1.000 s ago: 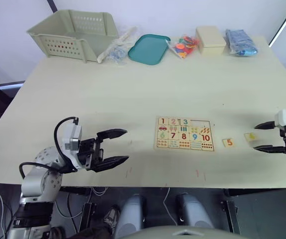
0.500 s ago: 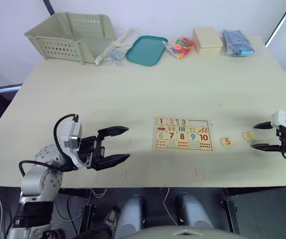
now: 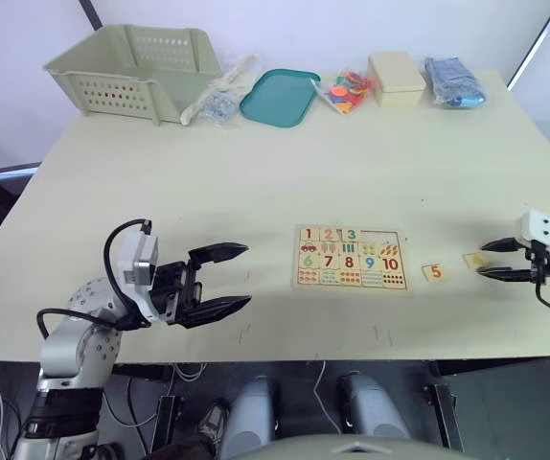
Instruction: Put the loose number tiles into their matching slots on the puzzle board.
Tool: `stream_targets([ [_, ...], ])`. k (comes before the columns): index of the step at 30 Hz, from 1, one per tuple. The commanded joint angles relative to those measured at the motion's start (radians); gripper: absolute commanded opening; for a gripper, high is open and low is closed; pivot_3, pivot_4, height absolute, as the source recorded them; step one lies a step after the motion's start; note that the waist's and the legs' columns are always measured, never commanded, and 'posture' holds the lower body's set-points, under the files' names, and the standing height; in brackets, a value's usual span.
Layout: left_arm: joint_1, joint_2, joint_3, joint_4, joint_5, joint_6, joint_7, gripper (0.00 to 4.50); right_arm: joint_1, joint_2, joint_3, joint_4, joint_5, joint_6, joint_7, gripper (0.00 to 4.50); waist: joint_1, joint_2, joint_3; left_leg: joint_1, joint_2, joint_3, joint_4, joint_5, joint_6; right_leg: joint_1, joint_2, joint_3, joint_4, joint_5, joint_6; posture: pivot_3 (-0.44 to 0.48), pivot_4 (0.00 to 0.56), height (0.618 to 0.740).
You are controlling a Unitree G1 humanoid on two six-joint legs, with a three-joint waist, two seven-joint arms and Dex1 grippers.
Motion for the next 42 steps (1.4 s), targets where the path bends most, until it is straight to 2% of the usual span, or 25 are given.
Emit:
stream_targets([
  [1, 0.008, 0.011, 0.021, -0.036, -0.016, -0.007, -0.004, 4.50, -0.014, 0.009, -0.009, -0.001, 0.004, 0.012, 0.022, 2.81, 0.000, 0.000, 0.000, 0.000, 0.000, 0.000, 0.000, 0.000, 0.000, 0.000, 0.000, 0.000, 0.000, 0.000, 0.000, 0.000, 0.150, 0.740],
  [22, 0.012, 0.008, 0.009, -0.088, -0.023, 0.020, 0.040, 4.50, 0.008, -0.017, 0.001, -0.023, -0.003, 0.078, 0.113, 2.81, 0.003, 0.000, 0.000, 0.000, 0.000, 0.000, 0.000, 0.000, 0.000, 0.000, 0.000, 0.000, 0.000, 0.000, 0.000, 0.000, 0.150, 0.740],
  [36, -0.008, 0.007, 0.000, -0.101, -0.024, 0.040, 0.061, 4.50, 0.018, -0.028, -0.003, -0.034, 0.005, 0.079, 0.117, 2.81, 0.004, 0.000, 0.000, 0.000, 0.000, 0.000, 0.000, 0.000, 0.000, 0.000, -0.001, 0.000, 0.000, 0.000, 0.000, 0.000, 0.150, 0.740],
  [37, -0.007, 0.007, 0.000, -0.098, -0.023, 0.039, 0.059, 4.50, 0.018, -0.028, -0.002, -0.034, 0.005, 0.079, 0.117, 2.30, 0.004, 0.000, 0.000, 0.000, 0.000, 0.000, 0.000, 0.000, 0.000, 0.000, -0.001, 0.000, 0.000, 0.000, 0.000, 0.000, 0.150, 0.740],
  [40, -0.001, 0.008, 0.004, -0.090, -0.021, 0.031, 0.048, 4.50, 0.021, -0.028, -0.008, -0.036, 0.006, 0.071, 0.116, 1.36, 0.004, 0.000, 0.000, 0.000, 0.000, 0.000, 0.000, 0.000, 0.000, 0.000, -0.001, 0.000, 0.000, 0.000, 0.000, 0.000, 0.150, 0.740],
  [42, 0.004, 0.008, 0.007, -0.079, -0.018, 0.022, 0.037, 4.50, 0.024, -0.029, -0.011, -0.038, 0.006, 0.064, 0.112, 1.36, 0.004, 0.000, 0.000, 0.000, 0.000, 0.000, 0.000, 0.000, 0.000, 0.000, -0.001, 0.000, 0.000, 0.000, 0.000, 0.000, 0.150, 0.740],
])
